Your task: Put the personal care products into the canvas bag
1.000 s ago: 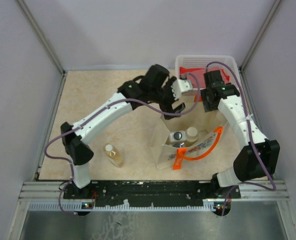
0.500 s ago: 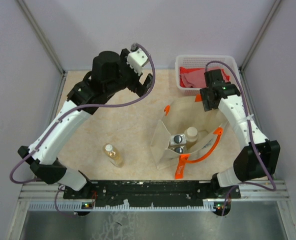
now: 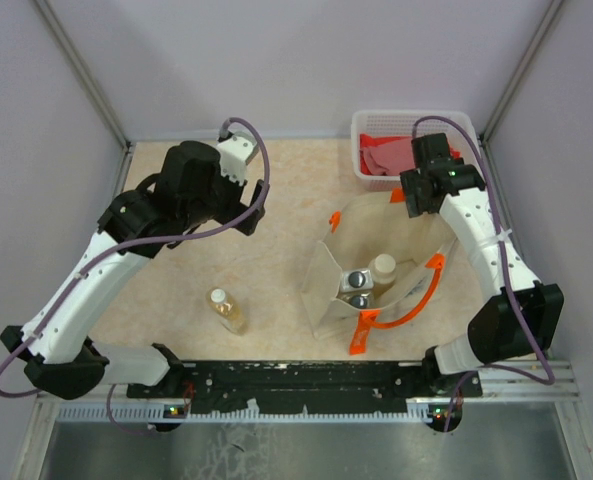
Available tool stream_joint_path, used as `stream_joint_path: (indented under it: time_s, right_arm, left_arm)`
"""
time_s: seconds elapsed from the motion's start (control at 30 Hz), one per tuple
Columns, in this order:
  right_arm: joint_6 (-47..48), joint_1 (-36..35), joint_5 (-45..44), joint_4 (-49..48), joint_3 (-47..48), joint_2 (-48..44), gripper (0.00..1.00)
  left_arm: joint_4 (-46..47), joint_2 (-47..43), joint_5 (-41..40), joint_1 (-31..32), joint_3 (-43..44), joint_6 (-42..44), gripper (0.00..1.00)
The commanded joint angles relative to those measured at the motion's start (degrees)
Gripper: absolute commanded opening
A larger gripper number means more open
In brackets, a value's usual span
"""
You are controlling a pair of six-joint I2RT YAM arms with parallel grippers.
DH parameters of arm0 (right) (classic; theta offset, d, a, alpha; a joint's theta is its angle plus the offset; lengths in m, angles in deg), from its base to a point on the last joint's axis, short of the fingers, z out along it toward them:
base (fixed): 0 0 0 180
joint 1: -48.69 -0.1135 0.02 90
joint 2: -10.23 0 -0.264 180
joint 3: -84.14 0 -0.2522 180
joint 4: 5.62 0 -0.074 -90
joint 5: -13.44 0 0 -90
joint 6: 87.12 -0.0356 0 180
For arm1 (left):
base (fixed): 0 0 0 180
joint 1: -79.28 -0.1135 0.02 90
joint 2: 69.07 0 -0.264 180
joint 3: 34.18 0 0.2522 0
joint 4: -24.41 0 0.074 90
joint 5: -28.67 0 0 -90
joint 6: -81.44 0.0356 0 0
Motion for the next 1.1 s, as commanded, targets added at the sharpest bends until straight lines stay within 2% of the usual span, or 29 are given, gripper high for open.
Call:
stream_joint_path:
  time_s: [0.0, 0.17, 0.23, 0.37, 0.47, 0.57, 0.73, 0.9, 1.07]
  right_arm:
    - [-0.5, 0.7, 0.4, -1.7, 2.0, -1.6, 0.83]
    - [-0.7, 0.7, -0.1, -1.6, 3.5, 0.1, 0.83]
    - [-0.9, 0.6, 0.0, -1.6, 4.0, 0.8, 0.83]
    - [-1.4, 0.6, -0.2, -1.7, 4.0, 1.4, 0.84]
    - [-1.9, 0.6, 0.4, -1.9, 3.7, 1.3, 0.84]
    - [-2.3, 0.6, 0.5, -1.9, 3.5, 1.1, 0.84]
    - [-2.2, 0.6, 0.4, -2.0, 3.6, 0.9, 0.84]
    - [-2.1, 0.6, 0.1, -1.5, 4.5, 0.8, 0.84]
    - [-2.7, 0.6, 0.0, -1.4, 5.4, 1.0, 0.85]
  left_arm:
    - [-13.8, -1.1, -2.9, -0.2, 1.0, -8.9, 1.0]
    - [-25.8, -2.0, -3.9, -0.2, -2.2, -24.5, 1.0]
    - [-28.4, -1.5, -1.3, -0.2, -3.6, -31.2, 1.0]
    - [-26.2, -6.9, 0.4, -0.1, -12.4, -47.4, 1.0]
    - [-23.0, -14.0, -3.1, -0.1, -20.2, -57.5, 1.0]
    - [-24.1, -18.9, -5.8, -0.1, -24.7, -65.1, 1.0]
    - [-27.7, -17.9, -7.5, -0.1, -27.5, -69.0, 1.0]
    - [-24.5, -17.3, -8.8, -0.1, -32.5, -70.1, 1.0]
    - [-20.5, -14.1, -10.7, -0.2, -33.6, -68.5, 1.0]
